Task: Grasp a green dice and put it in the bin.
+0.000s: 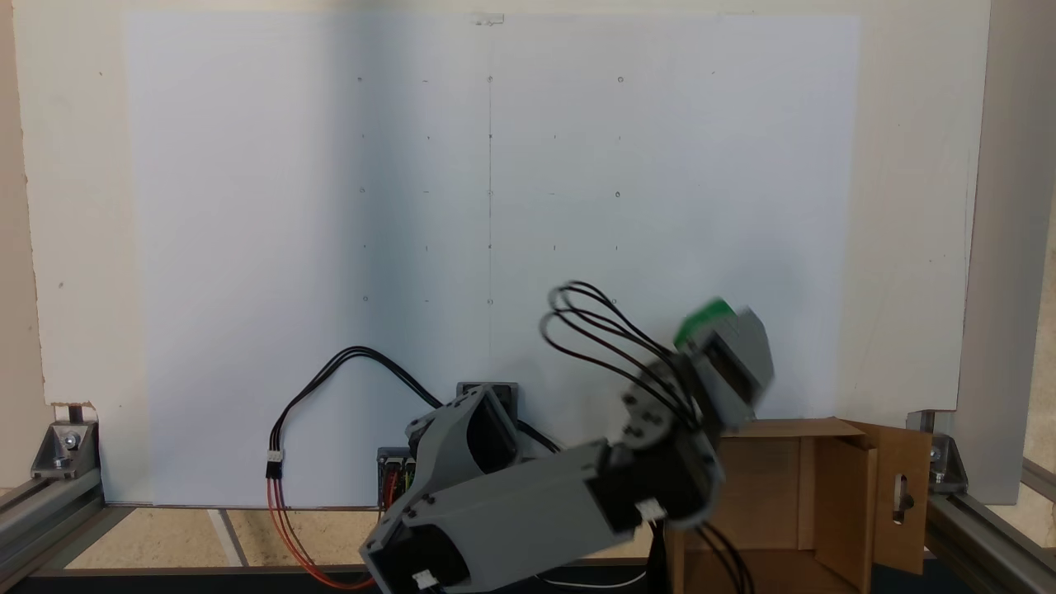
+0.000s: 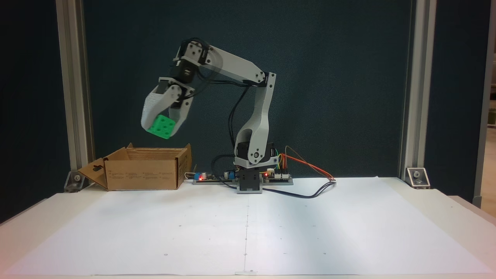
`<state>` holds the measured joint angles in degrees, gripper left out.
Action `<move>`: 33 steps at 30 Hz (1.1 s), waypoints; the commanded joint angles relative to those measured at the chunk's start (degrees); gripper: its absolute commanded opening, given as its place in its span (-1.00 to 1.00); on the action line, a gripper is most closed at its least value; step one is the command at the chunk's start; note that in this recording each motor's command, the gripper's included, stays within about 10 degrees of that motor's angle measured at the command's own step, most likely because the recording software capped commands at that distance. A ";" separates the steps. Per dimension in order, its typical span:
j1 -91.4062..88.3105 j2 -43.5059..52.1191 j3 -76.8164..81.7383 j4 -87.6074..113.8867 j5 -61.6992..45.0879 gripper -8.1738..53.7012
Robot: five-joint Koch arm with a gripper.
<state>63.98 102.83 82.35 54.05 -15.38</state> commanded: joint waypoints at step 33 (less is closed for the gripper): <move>35.07 -22.85 -8.00 -20.20 -5.71 0.68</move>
<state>101.16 76.64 75.59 40.43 -26.46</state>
